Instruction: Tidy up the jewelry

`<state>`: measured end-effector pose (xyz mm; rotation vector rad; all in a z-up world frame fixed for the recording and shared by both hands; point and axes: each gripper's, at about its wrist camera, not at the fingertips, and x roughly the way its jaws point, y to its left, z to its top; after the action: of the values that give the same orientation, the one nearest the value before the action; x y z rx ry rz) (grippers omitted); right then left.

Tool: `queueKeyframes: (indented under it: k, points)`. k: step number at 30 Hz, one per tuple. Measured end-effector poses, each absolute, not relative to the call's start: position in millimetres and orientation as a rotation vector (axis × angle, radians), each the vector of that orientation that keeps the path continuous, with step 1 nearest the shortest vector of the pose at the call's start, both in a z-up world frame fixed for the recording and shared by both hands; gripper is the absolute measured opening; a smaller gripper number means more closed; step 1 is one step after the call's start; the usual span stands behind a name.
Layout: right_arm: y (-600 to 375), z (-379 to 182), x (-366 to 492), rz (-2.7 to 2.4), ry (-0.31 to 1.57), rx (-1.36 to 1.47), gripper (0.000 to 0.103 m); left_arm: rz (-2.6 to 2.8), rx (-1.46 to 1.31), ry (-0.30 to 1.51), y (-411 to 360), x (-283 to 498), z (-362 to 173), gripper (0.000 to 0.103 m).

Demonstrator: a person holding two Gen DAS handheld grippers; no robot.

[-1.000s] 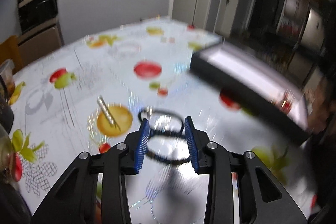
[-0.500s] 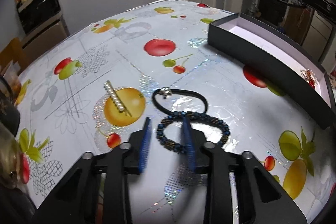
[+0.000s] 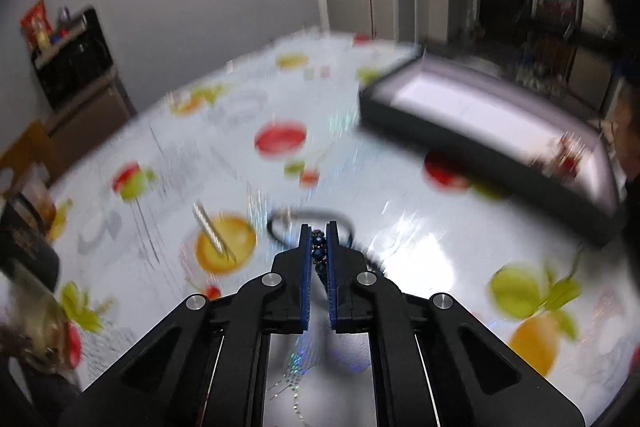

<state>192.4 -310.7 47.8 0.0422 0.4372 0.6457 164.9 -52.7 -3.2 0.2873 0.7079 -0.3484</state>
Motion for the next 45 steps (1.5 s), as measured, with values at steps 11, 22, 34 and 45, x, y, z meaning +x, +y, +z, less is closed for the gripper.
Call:
queueKeyframes:
  k: [11,22,34,45]
  points:
    - [-331,49,194,0.614,0.440,0.080,0.012,-0.510,0.356,0.461,-140,135,80,0.007]
    - [-362,36,211,0.480,0.496,0.170,0.012,-0.653,0.358,0.477,-207,177,71,0.007]
    - [-390,37,213,0.332,0.446,0.246,0.036,-0.663,0.399,0.656,-227,225,-7,0.007]
    - [-385,33,217,0.338,0.466,0.226,0.049,-0.652,0.428,0.705,-227,231,-25,0.016]
